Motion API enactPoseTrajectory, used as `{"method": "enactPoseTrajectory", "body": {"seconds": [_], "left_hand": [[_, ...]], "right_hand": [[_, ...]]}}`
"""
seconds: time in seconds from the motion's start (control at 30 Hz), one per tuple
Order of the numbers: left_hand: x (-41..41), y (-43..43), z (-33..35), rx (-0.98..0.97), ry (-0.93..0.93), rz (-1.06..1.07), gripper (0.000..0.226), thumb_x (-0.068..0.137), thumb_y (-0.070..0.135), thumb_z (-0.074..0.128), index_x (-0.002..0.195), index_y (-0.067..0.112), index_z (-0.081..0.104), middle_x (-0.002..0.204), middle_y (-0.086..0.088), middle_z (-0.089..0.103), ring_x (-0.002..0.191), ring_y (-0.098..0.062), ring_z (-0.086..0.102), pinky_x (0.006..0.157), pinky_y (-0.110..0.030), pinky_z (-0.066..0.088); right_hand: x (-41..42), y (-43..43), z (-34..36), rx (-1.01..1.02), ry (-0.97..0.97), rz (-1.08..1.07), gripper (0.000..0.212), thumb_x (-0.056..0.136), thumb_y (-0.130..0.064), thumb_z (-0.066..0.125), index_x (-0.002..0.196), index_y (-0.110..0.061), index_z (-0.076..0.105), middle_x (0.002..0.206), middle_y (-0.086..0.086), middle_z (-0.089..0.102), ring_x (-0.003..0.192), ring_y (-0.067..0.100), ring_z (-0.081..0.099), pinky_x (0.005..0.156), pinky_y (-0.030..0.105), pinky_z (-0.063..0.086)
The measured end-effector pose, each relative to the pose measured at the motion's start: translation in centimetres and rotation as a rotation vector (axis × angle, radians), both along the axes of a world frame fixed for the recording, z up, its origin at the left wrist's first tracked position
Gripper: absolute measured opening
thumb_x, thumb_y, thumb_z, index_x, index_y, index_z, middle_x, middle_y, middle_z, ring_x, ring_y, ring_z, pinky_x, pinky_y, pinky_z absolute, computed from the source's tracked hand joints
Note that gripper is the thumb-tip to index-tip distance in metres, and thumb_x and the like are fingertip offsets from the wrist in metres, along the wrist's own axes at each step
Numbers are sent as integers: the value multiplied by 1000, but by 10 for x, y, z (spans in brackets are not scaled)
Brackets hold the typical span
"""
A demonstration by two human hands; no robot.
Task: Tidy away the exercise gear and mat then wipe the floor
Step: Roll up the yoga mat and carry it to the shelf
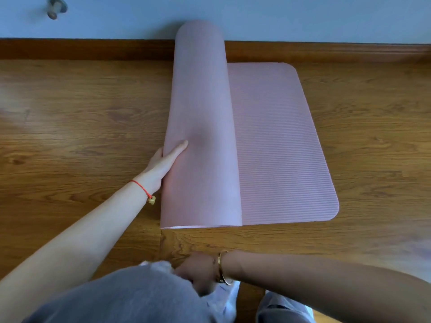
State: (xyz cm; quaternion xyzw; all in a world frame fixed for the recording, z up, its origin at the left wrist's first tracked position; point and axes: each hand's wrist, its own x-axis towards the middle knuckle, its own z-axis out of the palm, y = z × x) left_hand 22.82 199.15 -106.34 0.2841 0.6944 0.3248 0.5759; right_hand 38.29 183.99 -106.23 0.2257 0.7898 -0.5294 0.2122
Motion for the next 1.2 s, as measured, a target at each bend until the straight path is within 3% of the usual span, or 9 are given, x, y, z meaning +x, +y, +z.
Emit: {"method": "enactPoseTrajectory", "body": {"seconds": [0.33,0.5,0.67,0.77,0.83,0.9,1.0,1.07,1.2], "left_hand": [[-27,6,24,81,119,93,59,76,51,80,125,25,59,108,2,67,94,-14,66,75,-29,52],[-29,4,24,105,156,114,57,73,49,83,120,26,59,109,3,68,96,-18,67,83,-35,55],[-26,-3,13,118,226,122,74,66,54,86,129,27,60,112,5,69,101,-17,68,94,-42,56],[-25,-4,15,115,250,136,75,59,58,86,124,28,64,109,7,72,99,-16,70,95,-42,56],[-24,-5,18,112,258,140,79,54,63,85,123,29,65,109,7,73,99,-16,71,96,-42,56],[-21,-7,21,126,282,135,83,52,66,84,123,29,65,111,7,72,101,-17,70,96,-43,56],[-16,-10,25,132,312,135,84,52,67,82,125,29,63,113,6,71,103,-18,68,96,-43,55],[-11,-14,31,141,330,135,82,55,65,81,126,29,62,115,5,70,105,-20,67,97,-43,55],[-5,-18,41,166,426,120,77,65,61,79,132,29,58,123,2,67,113,-24,63,100,-44,52]], "right_hand": [[14,29,22,805,634,-230,7,87,-13,62,92,-9,61,71,3,63,56,25,55,48,32,42],[14,30,41,367,527,-385,17,100,-28,40,102,-16,50,76,4,64,66,24,59,62,39,53],[4,47,52,-730,246,-676,49,102,-48,34,103,-5,58,81,17,67,48,24,63,46,32,56],[8,77,57,-951,183,-732,57,101,-53,30,98,-7,63,85,16,69,53,24,68,45,29,56],[11,98,60,-797,277,-997,43,101,-44,41,92,-8,63,77,14,67,46,22,63,40,26,51],[21,116,53,-259,370,-1326,23,97,-34,57,87,-13,58,71,8,62,45,18,57,39,27,45],[34,133,30,409,232,-1448,37,87,-43,67,109,-19,50,91,-3,59,82,18,60,69,36,51],[36,137,21,310,175,-1396,63,82,-49,71,130,-19,44,112,-1,50,108,20,51,95,37,45],[27,133,12,129,185,-1338,87,75,-57,74,143,-18,36,129,-2,40,122,18,48,105,36,42]]}}
